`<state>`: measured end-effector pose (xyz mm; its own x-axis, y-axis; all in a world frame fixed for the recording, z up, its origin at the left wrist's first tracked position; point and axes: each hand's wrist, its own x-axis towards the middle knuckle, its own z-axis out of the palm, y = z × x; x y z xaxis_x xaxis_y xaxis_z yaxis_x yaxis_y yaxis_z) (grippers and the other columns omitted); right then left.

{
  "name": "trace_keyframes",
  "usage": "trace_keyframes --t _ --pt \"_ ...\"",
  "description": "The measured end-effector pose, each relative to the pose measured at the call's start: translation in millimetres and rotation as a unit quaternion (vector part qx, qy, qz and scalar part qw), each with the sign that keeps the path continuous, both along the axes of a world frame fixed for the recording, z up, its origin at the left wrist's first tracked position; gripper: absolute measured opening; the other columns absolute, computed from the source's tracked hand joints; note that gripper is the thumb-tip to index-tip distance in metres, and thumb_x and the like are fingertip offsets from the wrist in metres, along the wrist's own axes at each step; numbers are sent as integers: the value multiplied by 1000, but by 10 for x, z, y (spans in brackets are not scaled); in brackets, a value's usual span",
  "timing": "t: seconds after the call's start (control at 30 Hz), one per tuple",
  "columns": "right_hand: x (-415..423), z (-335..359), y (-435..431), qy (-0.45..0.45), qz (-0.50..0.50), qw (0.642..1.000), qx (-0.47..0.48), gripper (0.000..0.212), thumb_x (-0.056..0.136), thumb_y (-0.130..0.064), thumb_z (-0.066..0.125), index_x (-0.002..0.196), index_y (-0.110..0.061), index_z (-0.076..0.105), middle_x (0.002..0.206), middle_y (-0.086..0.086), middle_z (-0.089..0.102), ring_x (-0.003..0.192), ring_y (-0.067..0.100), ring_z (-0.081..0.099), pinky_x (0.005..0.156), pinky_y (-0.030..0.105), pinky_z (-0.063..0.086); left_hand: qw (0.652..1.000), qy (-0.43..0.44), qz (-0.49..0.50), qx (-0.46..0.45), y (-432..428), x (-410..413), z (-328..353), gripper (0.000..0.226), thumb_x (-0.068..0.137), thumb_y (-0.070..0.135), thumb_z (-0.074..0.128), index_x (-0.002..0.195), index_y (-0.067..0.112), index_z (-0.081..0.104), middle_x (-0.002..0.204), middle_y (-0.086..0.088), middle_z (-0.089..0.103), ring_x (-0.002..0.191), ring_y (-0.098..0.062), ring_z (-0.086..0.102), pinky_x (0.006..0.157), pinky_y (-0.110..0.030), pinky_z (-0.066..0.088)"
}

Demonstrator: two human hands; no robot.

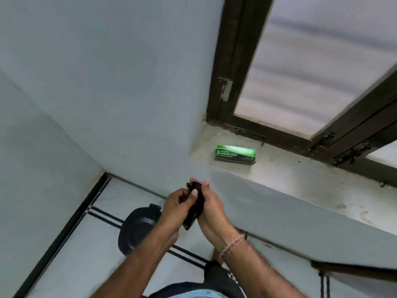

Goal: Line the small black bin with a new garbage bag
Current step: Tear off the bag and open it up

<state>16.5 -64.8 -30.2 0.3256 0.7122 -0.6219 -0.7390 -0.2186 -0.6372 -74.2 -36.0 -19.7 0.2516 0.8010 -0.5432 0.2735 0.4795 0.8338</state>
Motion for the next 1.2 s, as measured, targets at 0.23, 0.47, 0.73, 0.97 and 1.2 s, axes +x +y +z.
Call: trace_keyframes --t 0.23,0.47,0.73,0.97,1.2 --pt "-1612 -160 -43 -123 64 989 -49 27 104 -23 63 108 2 72 102 17 80 87 24 79 73 33 64 994 -50 90 -27 262 -1746 -189 28 105 33 58 107 6 68 99 -13 77 92 -27 75 76 -37 62" --pt "-2772 93 -99 -209 75 971 -94 30 97 -27 74 76 -8 66 74 15 69 68 26 66 72 41 59 990 -77 87 -84 338 -3281 72 52 101 59 49 121 14 65 115 -12 76 103 -27 73 61 -26 59" --pt "-3046 287 -217 -223 95 968 -59 15 94 -14 77 97 1 74 88 15 75 82 25 71 75 30 63 994 -53 82 -51 310 -4001 14 31 95 41 69 102 11 72 93 -4 76 87 -15 71 60 -20 53" --pt "-3005 297 -583 -275 53 958 -61 8 95 -14 76 90 -9 75 83 3 76 82 17 70 81 29 60 999 36 -16 11 230 -4227 -200 55 88 59 70 122 16 67 118 -6 74 105 -19 70 84 -33 59" --pt "-3110 530 -437 -219 129 964 75 6 97 -8 71 97 -2 70 80 6 73 74 13 71 71 23 58 957 -22 -249 151 4 -3815 167 60 84 68 65 131 31 58 123 14 70 119 -2 63 101 -30 49"
